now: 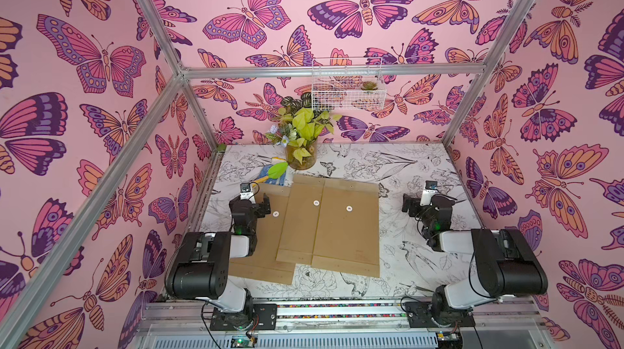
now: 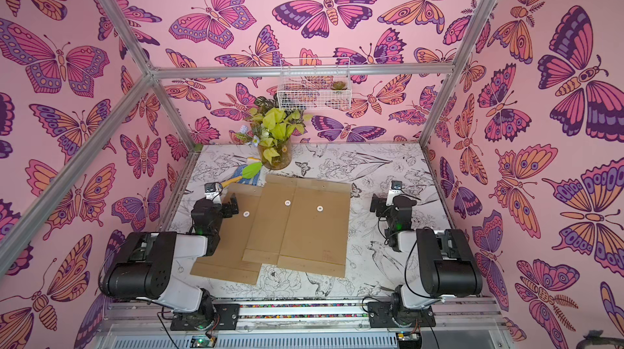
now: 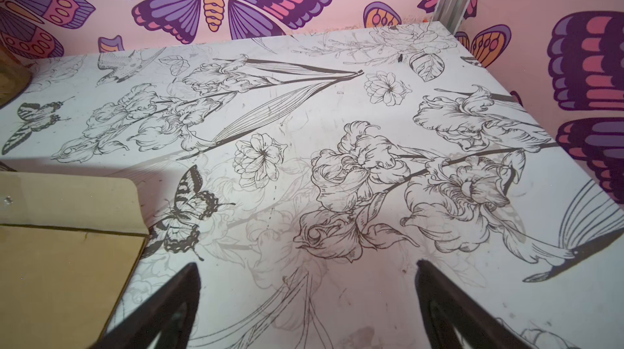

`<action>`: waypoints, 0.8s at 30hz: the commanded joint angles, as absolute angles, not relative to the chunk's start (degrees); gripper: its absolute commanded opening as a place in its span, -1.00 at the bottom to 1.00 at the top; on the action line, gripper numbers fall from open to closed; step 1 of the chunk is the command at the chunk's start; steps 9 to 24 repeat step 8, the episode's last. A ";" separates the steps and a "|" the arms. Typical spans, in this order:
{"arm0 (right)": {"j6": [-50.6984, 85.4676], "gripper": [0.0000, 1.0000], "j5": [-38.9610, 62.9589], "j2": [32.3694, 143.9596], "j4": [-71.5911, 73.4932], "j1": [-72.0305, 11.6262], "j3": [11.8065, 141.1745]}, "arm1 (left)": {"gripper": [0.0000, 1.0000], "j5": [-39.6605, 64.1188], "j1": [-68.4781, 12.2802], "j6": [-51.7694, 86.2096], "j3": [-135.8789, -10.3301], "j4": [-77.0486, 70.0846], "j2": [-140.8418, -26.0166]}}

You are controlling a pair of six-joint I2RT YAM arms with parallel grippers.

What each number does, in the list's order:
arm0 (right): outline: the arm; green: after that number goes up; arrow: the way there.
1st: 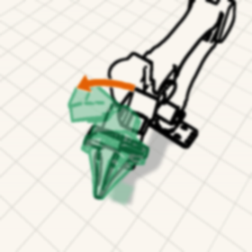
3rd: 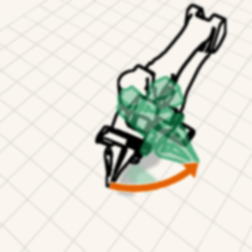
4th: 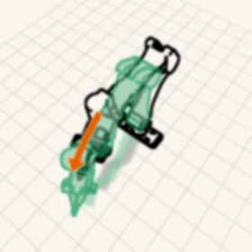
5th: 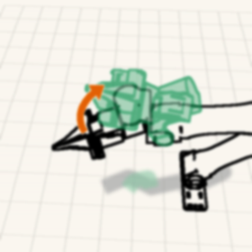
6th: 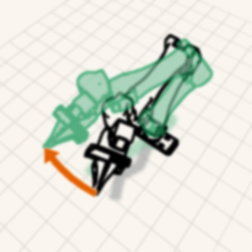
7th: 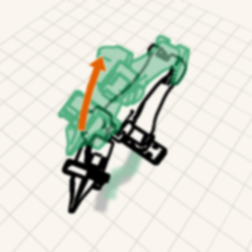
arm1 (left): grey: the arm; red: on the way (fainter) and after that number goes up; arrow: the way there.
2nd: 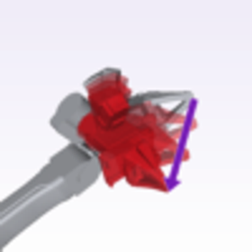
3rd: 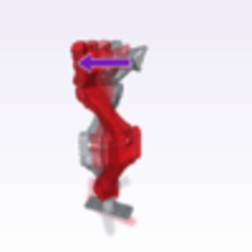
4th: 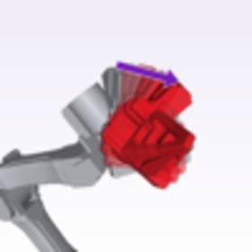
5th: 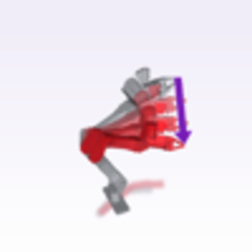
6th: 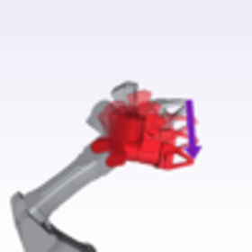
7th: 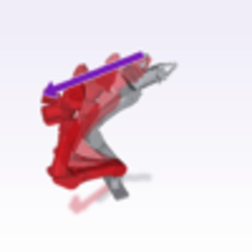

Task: Open the file bag
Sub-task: Reset both arms

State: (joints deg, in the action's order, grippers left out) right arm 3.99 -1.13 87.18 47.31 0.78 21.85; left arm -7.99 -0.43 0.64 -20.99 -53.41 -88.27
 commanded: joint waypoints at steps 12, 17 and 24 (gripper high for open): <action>2.88 0.98 0.01 86.40 46.23 0.96 23.20 | 0.99 -9.16 -0.26 1.54 -20.84 -52.04 -88.35; 2.88 0.98 0.01 86.40 46.23 0.96 23.20 | 0.99 -9.16 -0.26 1.54 -20.84 -52.04 -88.35; 2.88 0.98 0.01 86.40 46.23 0.96 23.20 | 0.99 -9.16 -0.26 1.54 -20.84 -52.04 -88.35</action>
